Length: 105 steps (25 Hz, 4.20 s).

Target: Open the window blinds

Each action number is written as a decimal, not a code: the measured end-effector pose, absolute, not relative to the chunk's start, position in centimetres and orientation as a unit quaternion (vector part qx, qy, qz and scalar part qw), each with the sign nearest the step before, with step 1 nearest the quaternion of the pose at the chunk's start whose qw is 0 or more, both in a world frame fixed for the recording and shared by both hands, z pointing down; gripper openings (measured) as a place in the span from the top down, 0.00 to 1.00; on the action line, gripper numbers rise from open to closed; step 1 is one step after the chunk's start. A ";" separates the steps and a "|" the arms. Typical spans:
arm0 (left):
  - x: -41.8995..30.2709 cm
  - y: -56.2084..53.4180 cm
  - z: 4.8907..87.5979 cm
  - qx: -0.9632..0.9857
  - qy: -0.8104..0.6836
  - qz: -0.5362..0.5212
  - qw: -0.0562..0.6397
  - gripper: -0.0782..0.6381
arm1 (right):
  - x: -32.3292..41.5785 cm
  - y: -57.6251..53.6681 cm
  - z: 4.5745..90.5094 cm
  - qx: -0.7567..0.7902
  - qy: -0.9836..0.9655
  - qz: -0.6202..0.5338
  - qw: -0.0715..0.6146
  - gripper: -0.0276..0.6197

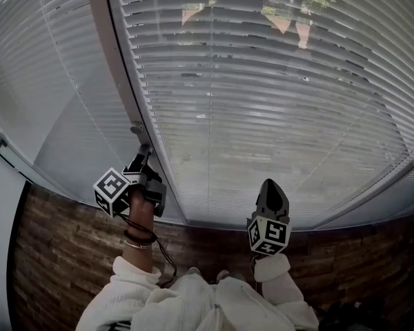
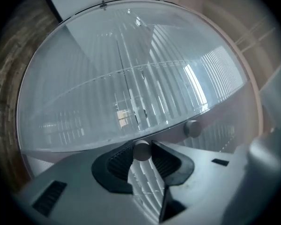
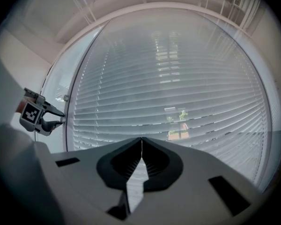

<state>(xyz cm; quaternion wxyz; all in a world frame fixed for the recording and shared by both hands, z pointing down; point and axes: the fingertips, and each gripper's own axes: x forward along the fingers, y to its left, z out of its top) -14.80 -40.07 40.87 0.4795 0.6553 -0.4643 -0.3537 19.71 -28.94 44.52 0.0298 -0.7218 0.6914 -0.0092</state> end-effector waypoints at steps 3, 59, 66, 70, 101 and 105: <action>-14.8 -40.2 40.9 0.677 -0.489 -0.316 0.449 0.72 | 19.6 -29.3 44.6 -0.721 0.692 -0.011 0.030 0.94; -9.6 -32.9 40.6 0.770 -0.636 -0.010 -0.050 0.73 | 18.5 -29.7 44.9 -0.722 0.691 -0.020 0.034 0.94; 0.4 -29.6 45.0 0.883 -0.451 -0.061 0.112 0.89 | 17.4 -28.2 45.0 -0.712 0.701 -0.015 0.038 0.94; 4.4 -27.0 51.7 0.899 -0.391 -0.005 0.196 0.89 | 15.2 -27.6 48.6 -0.698 0.715 -0.036 -0.009 0.94; 4.2 -28.3 46.9 0.906 -0.405 -0.028 0.122 0.89 | 14.5 -27.5 46.1 -0.683 0.730 -0.014 -0.011 0.94; 3.9 -28.2 47.2 0.904 -0.408 -0.024 0.126 0.89 | 14.3 -27.4 46.4 -0.682 0.731 -0.018 -0.012 0.94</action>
